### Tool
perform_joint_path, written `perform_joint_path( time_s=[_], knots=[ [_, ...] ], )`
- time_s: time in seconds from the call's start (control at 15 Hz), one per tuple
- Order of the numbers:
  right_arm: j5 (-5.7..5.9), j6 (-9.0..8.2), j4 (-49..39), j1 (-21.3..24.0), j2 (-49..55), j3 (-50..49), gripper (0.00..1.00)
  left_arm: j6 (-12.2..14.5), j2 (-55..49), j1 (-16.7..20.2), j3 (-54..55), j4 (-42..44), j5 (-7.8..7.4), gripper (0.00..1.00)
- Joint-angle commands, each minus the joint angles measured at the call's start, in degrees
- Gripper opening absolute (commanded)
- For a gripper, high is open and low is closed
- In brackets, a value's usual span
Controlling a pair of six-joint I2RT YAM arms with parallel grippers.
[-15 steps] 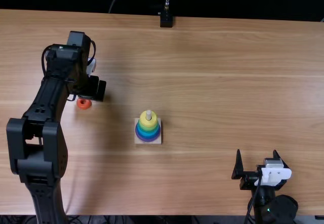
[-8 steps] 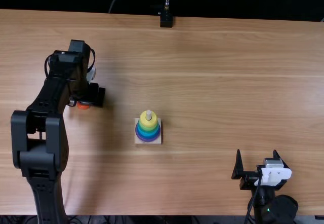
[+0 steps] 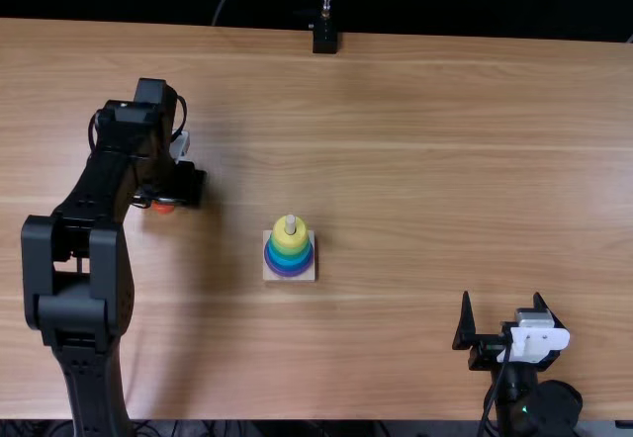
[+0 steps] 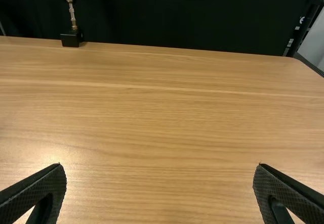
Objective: Build the Hanoi tower: stack the rings onto the peg from bottom to top in this color order: purple, dark blue, light blue, dark green, light green, yellow, orange.
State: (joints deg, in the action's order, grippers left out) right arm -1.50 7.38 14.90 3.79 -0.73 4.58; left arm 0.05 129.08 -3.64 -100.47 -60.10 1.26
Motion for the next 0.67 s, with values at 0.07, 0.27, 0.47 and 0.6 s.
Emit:
perform_joint_path(
  time_s=[0.07, 0.27, 0.47, 0.6],
  knots=[
    [0.13, -0.1, 4.2, 0.4, 0.7, -3.9, 1.0, 0.7, 0.8, 0.9, 4.5, 2.2, -0.2, 0.0],
    [0.02, -0.1, 4.2, 0.4, 0.7, -3.9, 1.0, 0.6, 0.6, 1.1, 4.8, 2.2, -0.41, 0.0],
    [0.02, -0.1, 4.2, 0.4, 0.7, -3.9, 1.0, 0.6, 0.2, 1.1, 4.4, 1.3, -0.41, 0.0],
    [0.13, -0.1, 4.2, 0.4, 0.7, -3.9, 1.0, 0.6, -1.8, 0.5, 3.3, 1.0, -0.41, 0.0]
  ],
)
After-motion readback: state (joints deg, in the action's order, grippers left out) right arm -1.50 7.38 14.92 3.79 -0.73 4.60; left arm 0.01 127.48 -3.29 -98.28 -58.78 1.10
